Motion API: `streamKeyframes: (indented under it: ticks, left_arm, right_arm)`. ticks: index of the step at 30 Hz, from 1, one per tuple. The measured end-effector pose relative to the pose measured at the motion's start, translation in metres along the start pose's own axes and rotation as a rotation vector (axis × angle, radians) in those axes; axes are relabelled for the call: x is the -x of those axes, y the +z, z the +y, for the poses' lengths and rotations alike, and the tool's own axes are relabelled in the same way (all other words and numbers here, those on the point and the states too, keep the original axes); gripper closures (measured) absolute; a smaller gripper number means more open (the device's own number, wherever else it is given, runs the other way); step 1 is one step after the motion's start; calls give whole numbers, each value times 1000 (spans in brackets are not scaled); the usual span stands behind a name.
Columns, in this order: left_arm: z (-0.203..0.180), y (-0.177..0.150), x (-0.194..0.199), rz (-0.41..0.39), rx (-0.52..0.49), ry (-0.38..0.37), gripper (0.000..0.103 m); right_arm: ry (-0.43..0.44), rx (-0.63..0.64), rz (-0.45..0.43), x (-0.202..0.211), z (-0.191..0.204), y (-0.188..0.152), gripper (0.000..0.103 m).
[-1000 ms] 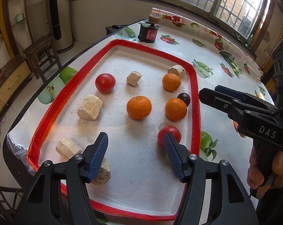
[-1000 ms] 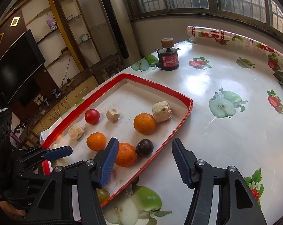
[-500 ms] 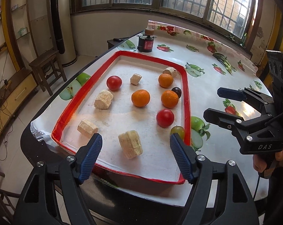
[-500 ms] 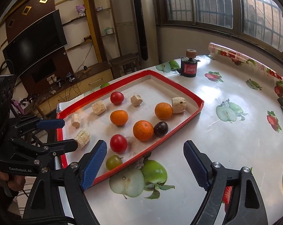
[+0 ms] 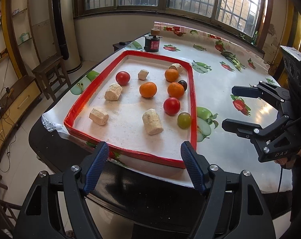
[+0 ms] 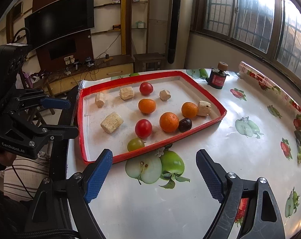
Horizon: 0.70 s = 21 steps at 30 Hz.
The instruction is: Organize fruits
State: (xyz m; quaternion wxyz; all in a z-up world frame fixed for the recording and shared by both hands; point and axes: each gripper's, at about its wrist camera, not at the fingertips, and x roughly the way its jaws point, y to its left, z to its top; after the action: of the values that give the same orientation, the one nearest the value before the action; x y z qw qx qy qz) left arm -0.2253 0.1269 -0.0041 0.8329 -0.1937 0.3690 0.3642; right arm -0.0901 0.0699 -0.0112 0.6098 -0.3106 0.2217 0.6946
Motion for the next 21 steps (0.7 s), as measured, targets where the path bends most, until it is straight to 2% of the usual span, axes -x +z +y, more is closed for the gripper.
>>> streamKeyframes:
  ticks: [11,16,18,20,21]
  left_arm:
    - [-1,-15,17,-22,-20,23,28]
    - [-5,-20,30,-57,-37,50,28]
    - [-7,-21,35,-72,-44,55,27]
    - [-9,-23,41,-87,-53,58,19]
    - [-9,-23,43,-93,-57,64,19]
  right_arm:
    - [34,53,-9,21,6,-13,16]
    - [49,83,-16,30,13,-18,16]
    - [54,94,-16,33,16,-21,16]
    - [57,102,-16,36,18,-24,16]
    - [59,104,-16,38,19,-25,16]
